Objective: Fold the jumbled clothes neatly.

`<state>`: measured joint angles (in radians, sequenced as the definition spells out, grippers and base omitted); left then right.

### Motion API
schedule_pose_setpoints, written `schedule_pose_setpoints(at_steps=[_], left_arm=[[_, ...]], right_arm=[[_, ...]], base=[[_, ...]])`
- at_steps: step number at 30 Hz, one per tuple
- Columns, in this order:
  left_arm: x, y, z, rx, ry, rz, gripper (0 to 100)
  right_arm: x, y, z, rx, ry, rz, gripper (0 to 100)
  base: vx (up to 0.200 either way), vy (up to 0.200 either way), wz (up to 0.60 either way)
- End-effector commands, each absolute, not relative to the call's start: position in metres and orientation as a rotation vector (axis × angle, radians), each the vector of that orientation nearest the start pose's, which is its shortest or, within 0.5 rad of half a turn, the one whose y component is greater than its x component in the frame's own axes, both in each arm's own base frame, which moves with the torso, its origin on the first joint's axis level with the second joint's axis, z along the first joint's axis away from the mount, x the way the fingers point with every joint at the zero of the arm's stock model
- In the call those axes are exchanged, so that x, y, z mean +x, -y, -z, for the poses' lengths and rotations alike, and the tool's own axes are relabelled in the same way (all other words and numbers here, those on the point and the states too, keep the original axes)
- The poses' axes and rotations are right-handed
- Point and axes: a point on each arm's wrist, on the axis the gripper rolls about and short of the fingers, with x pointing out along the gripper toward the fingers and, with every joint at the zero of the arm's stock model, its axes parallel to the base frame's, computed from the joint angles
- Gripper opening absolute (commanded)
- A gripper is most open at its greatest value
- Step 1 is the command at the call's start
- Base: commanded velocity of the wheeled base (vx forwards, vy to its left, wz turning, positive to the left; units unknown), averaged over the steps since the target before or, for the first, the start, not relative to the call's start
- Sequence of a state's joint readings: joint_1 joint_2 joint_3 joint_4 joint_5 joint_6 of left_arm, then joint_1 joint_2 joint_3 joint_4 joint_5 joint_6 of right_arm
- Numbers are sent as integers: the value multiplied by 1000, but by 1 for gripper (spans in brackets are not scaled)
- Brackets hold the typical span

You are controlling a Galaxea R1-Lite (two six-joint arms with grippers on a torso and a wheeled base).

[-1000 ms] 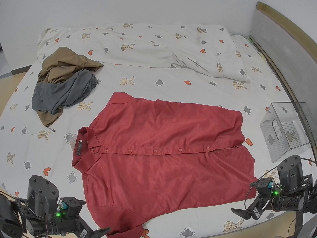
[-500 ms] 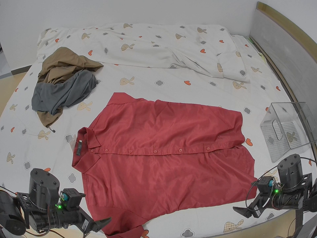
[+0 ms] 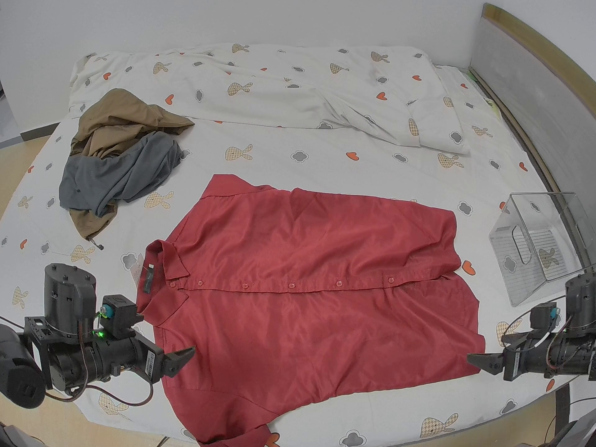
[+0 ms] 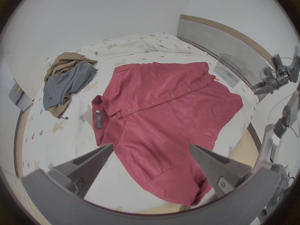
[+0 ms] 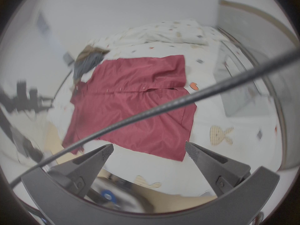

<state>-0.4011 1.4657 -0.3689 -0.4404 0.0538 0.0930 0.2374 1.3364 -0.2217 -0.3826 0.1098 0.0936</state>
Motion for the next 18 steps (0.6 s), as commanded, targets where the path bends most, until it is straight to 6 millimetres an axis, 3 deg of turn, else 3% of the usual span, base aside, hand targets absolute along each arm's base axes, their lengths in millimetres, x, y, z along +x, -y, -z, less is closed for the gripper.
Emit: schedule_pose_setpoints(at_steps=[1,4,11,18], left_arm=[[200,66,-123,233,-600,281,100],[198,65,-127,255,-577,277,100],[194,63,-131,291,-552,257,100],[194,69,-125,305,-575,284,100]], right_arm=[[82,-14,-106,465,-593,-285,100],[67,-10,-97,505,-571,-238,100],[61,-5,-90,526,-617,-168,100],[52,0,-91,565,-555,-106,100]], base=[[0,0,0],[0,0,0],[0,0,0],[0,0,0]])
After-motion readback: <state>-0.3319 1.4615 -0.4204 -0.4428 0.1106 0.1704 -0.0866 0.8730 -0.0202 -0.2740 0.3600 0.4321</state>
